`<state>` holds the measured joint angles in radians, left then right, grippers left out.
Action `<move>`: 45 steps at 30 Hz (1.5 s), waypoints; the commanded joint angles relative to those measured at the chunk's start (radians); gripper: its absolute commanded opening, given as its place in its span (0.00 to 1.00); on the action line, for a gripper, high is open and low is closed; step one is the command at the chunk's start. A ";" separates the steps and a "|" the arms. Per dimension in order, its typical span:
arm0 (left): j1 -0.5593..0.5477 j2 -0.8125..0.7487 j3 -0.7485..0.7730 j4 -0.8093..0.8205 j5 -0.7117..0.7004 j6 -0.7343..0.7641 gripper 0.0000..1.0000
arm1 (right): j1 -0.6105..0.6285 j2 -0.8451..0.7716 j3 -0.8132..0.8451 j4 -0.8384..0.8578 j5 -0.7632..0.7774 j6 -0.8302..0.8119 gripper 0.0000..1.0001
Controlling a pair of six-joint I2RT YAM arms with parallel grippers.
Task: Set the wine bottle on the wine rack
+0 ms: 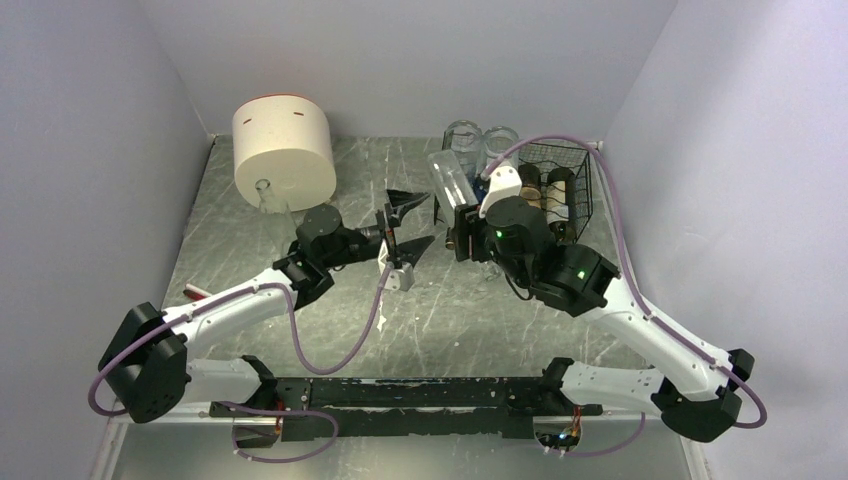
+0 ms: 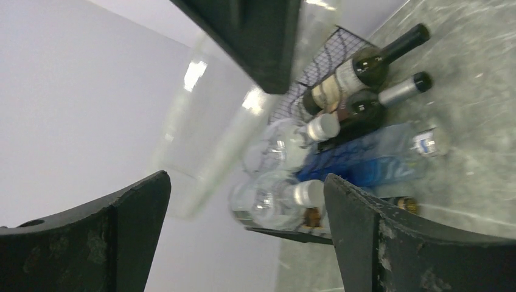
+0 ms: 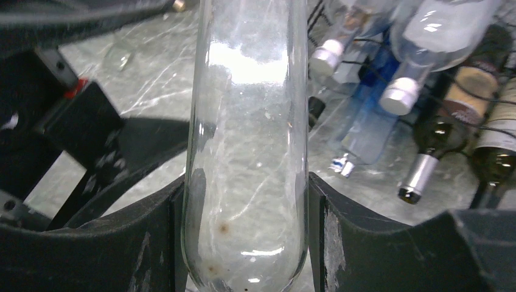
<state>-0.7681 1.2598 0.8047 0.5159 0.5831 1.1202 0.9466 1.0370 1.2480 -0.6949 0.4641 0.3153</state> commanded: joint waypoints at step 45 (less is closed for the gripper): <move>-0.011 -0.505 -0.007 -0.601 -0.697 -1.337 0.99 | -0.953 0.253 -0.118 0.343 -0.608 -0.086 0.00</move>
<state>-0.7753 0.7662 0.8200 -0.1368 -0.2417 -0.3126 0.0055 1.2732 1.1233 -0.4709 -0.0505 0.2604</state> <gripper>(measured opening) 0.987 0.608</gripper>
